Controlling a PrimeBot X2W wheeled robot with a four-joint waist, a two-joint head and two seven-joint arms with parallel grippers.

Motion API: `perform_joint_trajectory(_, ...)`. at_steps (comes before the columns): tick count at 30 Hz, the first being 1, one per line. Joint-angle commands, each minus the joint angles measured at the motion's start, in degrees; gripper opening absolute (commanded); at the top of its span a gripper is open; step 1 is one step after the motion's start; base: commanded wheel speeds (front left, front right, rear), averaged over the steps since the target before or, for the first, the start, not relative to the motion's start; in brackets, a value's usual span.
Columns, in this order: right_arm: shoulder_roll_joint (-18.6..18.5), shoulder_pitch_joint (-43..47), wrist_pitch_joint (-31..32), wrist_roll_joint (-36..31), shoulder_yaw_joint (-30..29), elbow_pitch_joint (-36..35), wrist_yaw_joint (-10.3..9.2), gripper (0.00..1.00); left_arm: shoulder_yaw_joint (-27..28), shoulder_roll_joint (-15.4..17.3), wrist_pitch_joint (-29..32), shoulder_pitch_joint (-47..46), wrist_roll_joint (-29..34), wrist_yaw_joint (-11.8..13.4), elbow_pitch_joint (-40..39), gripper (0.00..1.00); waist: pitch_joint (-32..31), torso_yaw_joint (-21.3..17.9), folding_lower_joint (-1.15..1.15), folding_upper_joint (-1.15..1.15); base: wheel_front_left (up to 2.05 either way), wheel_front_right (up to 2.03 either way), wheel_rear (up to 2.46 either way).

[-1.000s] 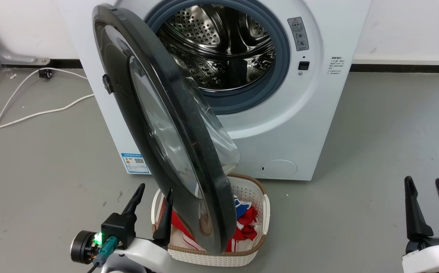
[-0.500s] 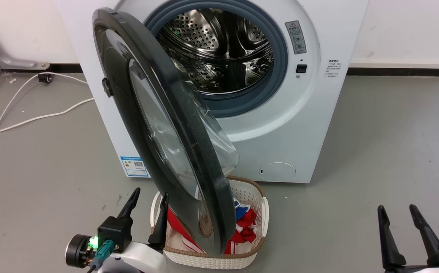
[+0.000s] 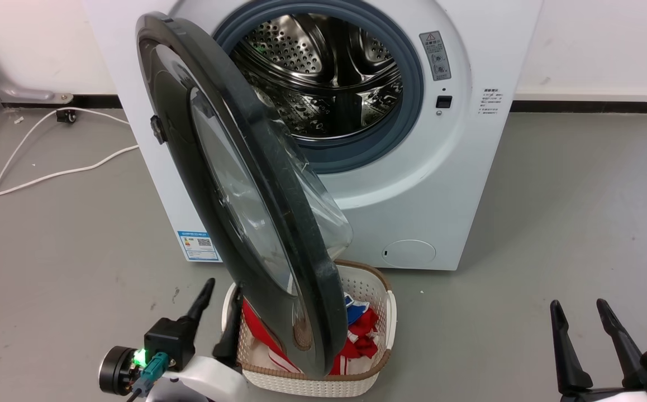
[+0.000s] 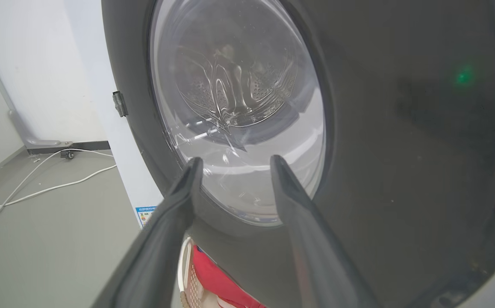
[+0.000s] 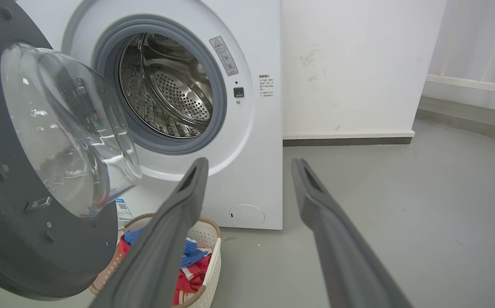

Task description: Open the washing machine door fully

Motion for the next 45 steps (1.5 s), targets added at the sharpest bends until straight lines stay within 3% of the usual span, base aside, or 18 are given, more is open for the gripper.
perform_joint_trajectory(1,0.3,-0.6,-0.1,-0.1,0.0,0.0,0.01,1.00,0.0,0.1,0.1,0.1,-0.1,0.1,-0.3,0.00,0.0,0.1,0.00,0.00,0.00,0.00,0.00)
perform_joint_trajectory(10,0.3,-0.8,0.3,0.3,-0.1,-0.4,0.01,1.00,1.1,0.4,0.3,-1.5,-0.7,1.6,-4.9,0.00,0.4,0.9,0.00,0.00,0.00,0.00,0.00)
perform_joint_trajectory(19,0.3,-1.3,0.3,0.4,0.0,-0.3,0.01,1.00,2.9,0.8,3.0,-6.5,1.3,5.9,-21.1,0.00,0.4,1.6,0.00,0.00,0.00,0.00,0.00)
perform_joint_trajectory(24,0.3,-1.4,0.3,0.7,0.2,-0.1,0.01,1.00,1.8,0.7,5.2,-10.7,2.5,6.3,-29.2,0.00,0.2,1.7,0.00,0.00,0.00,0.00,0.00)
perform_joint_trajectory(34,0.3,-1.1,0.4,0.8,0.2,0.4,0.01,1.00,-7.1,-3.3,10.2,-17.2,2.3,4.1,-39.3,0.00,-0.1,1.9,0.00,0.00,0.00,0.00,0.00)
perform_joint_trajectory(45,0.3,-0.4,0.6,0.6,0.7,1.4,0.01,1.00,-21.2,-5.1,17.6,-12.4,-2.3,1.1,-36.9,0.00,0.2,2.1,0.00,0.00,0.00,0.00,0.00)
